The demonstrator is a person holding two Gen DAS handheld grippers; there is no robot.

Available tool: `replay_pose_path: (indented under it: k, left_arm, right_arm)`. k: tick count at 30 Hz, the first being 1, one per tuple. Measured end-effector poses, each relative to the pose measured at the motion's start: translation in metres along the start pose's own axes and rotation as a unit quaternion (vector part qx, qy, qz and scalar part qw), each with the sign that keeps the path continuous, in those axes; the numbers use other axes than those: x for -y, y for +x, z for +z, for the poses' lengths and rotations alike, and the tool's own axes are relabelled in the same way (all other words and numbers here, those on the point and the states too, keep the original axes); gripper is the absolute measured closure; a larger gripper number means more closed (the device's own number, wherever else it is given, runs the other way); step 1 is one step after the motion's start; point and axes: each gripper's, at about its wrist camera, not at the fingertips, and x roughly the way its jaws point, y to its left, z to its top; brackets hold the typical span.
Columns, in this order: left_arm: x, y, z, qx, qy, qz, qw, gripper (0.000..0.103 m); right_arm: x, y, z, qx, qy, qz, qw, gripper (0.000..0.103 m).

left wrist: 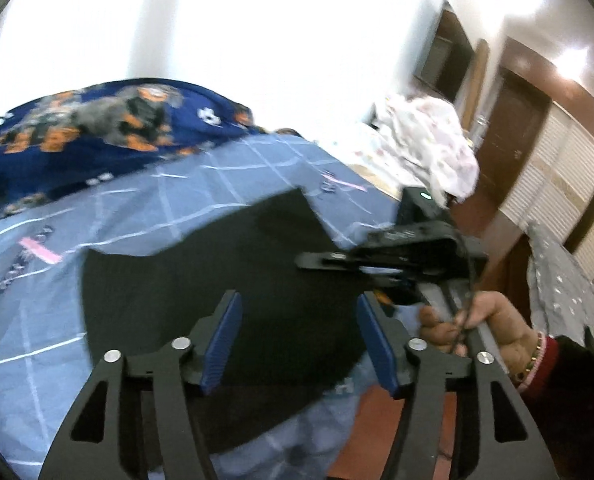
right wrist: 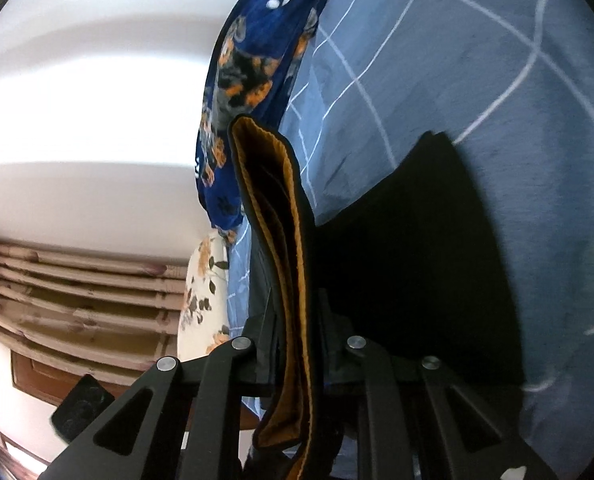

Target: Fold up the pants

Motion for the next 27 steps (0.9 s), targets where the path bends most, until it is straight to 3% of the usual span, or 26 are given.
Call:
replay_pose_path:
  k: [3, 9, 13, 22, 27]
  left_arm:
    - [-0.025, -0.003, -0.004, -0.005, -0.018, 0.031, 0.9993, 0.037]
    - [-0.065, 0.007, -0.019, -0.039, -0.074, 0.057, 0.9949, 0.037]
    - [-0.074, 0.010, -0.029, -0.051, -0.075, 0.079, 0.9928, 0.037]
    - [-0.084, 0.016, -0.038, -0.069, -0.084, 0.086, 0.9904, 0.037]
    - [-0.084, 0.017, -0.040, -0.071, -0.081, 0.086, 0.9904, 0.037]
  right_arm:
    - [0.006, -0.008, 0.000, 0.009, 0.004, -0.001, 1.000, 0.088]
    - [0.016, -0.018, 0.001, 0.022, 0.006, 0.002, 1.000, 0.088]
    - [0.021, -0.016, 0.004, 0.024, 0.007, 0.000, 1.000, 0.088]
    - [0.044, -0.017, 0.005, 0.029, 0.033, 0.014, 0.999, 0.087]
    - [0.051, -0.029, 0.006, 0.043, 0.051, 0.022, 0.998, 0.078]
